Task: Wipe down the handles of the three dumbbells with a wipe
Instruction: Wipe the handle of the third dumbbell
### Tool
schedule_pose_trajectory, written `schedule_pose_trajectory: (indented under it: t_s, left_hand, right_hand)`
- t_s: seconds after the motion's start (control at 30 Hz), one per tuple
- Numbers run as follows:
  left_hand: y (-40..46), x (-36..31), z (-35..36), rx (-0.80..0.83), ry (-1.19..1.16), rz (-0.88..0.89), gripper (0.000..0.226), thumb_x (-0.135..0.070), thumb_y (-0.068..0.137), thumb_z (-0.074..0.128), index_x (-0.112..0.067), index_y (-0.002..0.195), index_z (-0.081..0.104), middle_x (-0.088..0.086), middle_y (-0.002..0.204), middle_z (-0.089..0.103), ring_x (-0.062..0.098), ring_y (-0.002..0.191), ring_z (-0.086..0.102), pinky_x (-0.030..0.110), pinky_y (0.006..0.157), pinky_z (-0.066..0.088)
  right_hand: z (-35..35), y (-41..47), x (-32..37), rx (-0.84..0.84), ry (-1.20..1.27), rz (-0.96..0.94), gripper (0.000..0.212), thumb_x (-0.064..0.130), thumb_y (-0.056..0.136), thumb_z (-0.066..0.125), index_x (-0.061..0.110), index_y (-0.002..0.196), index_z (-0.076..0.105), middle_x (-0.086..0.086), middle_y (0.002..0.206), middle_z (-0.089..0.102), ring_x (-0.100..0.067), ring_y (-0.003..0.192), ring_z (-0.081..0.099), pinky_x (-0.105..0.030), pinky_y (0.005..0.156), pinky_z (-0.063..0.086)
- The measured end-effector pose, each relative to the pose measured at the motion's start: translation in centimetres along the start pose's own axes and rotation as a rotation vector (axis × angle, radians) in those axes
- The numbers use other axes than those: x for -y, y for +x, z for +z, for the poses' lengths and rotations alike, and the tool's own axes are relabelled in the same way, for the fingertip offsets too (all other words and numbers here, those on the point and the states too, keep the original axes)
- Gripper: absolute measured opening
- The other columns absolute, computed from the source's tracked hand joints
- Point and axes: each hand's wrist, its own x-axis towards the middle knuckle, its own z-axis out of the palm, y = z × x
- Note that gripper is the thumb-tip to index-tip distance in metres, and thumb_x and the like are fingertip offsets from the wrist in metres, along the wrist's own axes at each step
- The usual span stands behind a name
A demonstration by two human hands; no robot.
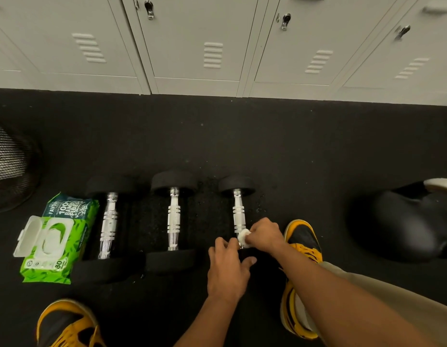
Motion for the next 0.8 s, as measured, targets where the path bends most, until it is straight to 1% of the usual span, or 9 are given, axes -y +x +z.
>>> schedule_pose_trajectory:
  t_s: [0.1,0.13,0.2,0.27,0.37,0.47,0.57,0.7,0.8]
  left_hand:
    - [0.2,0.3,0.1,-0.012,0.012,0.017,0.034,-0.041,0.090,0.065,-0.029,0.118,0.049,-0.006,0.119,0.037,0.011,0.111,0.039,0.025,0.083,0.047]
    - [0.2,0.4,0.1,-0.014,0.015,0.017,0.033,-0.040,0.091,0.064,-0.029,0.118,0.049,-0.006,0.119,0.037,0.011,0.111,0.039,0.026,0.083,0.048]
    - [0.2,0.4,0.0,-0.011,0.012,0.014,0.033,-0.038,0.091,0.064,-0.030,0.120,0.049,-0.007,0.121,0.037,0.011,0.112,0.039,0.024,0.081,0.046]
    - [0.3,0.7,-0.2,-0.008,0.013,0.003,0.034,-0.037,0.092,0.063,-0.031,0.121,0.048,-0.008,0.123,0.037,0.010,0.113,0.039,0.022,0.078,0.042]
    - [0.4,1.6,-0.4,-0.031,0.028,0.020,0.032,-0.035,0.092,0.063,-0.031,0.120,0.049,-0.009,0.122,0.040,0.009,0.111,0.039,0.020,0.076,0.041]
    - [0.1,2.4,-0.8,-0.054,0.017,0.060,0.032,-0.029,0.093,0.062,-0.031,0.123,0.051,-0.011,0.122,0.042,0.006,0.110,0.040,0.019,0.081,0.043]
    - [0.0,3.3,-1.0,-0.057,-0.004,0.098,0.035,-0.023,0.095,0.060,-0.032,0.129,0.052,-0.012,0.125,0.042,0.004,0.112,0.039,0.015,0.083,0.037]
    - [0.0,4.1,-1.3,-0.063,-0.037,0.112,0.036,-0.017,0.095,0.060,-0.030,0.128,0.057,-0.012,0.123,0.044,0.003,0.112,0.040,0.012,0.085,0.036]
    - [0.2,4.0,-1.4,-0.050,-0.039,0.106,0.036,-0.015,0.094,0.061,-0.028,0.128,0.057,-0.012,0.123,0.044,0.003,0.112,0.039,0.010,0.084,0.032]
  right_hand:
    - [-0.8,0.7,0.0,-0.103,0.149,-0.008,0.012,0.015,0.084,0.065,0.011,0.091,0.075,-0.005,0.082,0.067,-0.013,0.073,0.063,-0.020,0.056,0.047]
    - [-1.0,1.1,0.1,-0.158,0.212,-0.018,0.013,0.013,0.084,0.064,0.011,0.092,0.075,-0.005,0.082,0.067,-0.017,0.080,0.065,-0.022,0.062,0.050]
    - [-1.6,1.5,0.7,-0.258,0.284,-0.048,0.022,0.011,0.087,0.061,0.011,0.106,0.073,-0.008,0.096,0.068,-0.022,0.100,0.063,-0.024,0.072,0.047]
    - [-2.0,1.8,1.6,-0.305,0.300,-0.106,0.030,0.010,0.093,0.057,0.014,0.122,0.064,-0.010,0.120,0.062,-0.019,0.109,0.054,-0.022,0.077,0.041]
    - [-2.0,2.2,2.3,-0.336,0.209,-0.250,0.030,0.012,0.099,0.052,0.018,0.128,0.055,-0.008,0.126,0.056,-0.010,0.097,0.042,-0.016,0.072,0.037]
    - [-1.4,2.5,2.9,-0.399,0.132,-0.363,0.025,0.013,0.098,0.055,0.018,0.122,0.060,-0.007,0.118,0.060,-0.009,0.092,0.052,-0.017,0.074,0.042]
    - [-0.7,2.9,3.3,-0.458,0.108,-0.413,0.026,0.013,0.098,0.054,0.018,0.122,0.063,-0.007,0.116,0.058,-0.008,0.090,0.052,-0.020,0.075,0.043]
    - [0.6,2.9,4.0,-0.418,0.049,-0.455,0.030,0.017,0.098,0.054,0.017,0.127,0.062,-0.007,0.123,0.055,-0.018,0.102,0.059,-0.026,0.083,0.050]
    - [1.2,2.7,4.1,-0.355,0.049,-0.446,0.032,0.019,0.099,0.054,0.015,0.130,0.062,-0.009,0.127,0.052,-0.023,0.107,0.059,-0.027,0.087,0.048]
